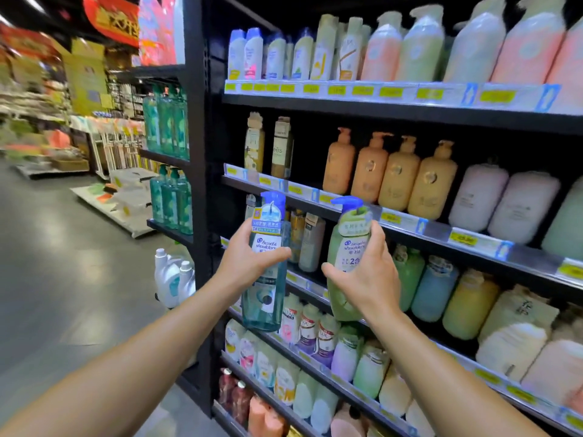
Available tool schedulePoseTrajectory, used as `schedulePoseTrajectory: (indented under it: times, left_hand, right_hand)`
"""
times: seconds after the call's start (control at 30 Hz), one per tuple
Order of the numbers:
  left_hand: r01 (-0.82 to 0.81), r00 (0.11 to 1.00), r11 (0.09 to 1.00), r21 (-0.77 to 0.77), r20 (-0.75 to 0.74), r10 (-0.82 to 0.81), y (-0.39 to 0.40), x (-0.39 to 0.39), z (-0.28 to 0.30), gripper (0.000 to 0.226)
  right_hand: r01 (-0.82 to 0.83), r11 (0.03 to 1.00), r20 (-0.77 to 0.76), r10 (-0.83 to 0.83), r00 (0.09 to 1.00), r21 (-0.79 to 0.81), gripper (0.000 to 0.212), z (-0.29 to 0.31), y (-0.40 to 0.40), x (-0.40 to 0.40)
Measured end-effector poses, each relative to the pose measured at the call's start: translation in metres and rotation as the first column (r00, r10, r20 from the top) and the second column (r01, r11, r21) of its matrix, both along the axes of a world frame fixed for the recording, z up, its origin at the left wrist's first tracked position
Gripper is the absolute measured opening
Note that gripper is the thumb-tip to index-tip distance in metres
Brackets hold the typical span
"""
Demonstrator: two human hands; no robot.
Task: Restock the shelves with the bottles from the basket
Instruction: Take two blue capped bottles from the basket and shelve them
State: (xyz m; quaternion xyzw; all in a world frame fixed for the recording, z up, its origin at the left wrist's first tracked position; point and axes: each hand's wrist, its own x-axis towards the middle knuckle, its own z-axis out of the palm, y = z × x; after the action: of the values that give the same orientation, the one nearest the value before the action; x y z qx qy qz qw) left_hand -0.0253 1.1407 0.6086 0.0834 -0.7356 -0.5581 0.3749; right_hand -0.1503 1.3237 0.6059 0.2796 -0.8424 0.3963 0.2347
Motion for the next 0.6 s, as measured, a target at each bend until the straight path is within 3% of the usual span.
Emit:
schedulePoseTrajectory:
  times: [0.6]
  left_hand:
    - [-0.028,1.0,0.999,-0.02,-0.009,0.028,-0.134,0.007,-0.003,0.048]
  right_hand:
    - [0.06,0.998,0.062,-0.06,0.996,0.006,0.109,-0.006,-0.098,0.013]
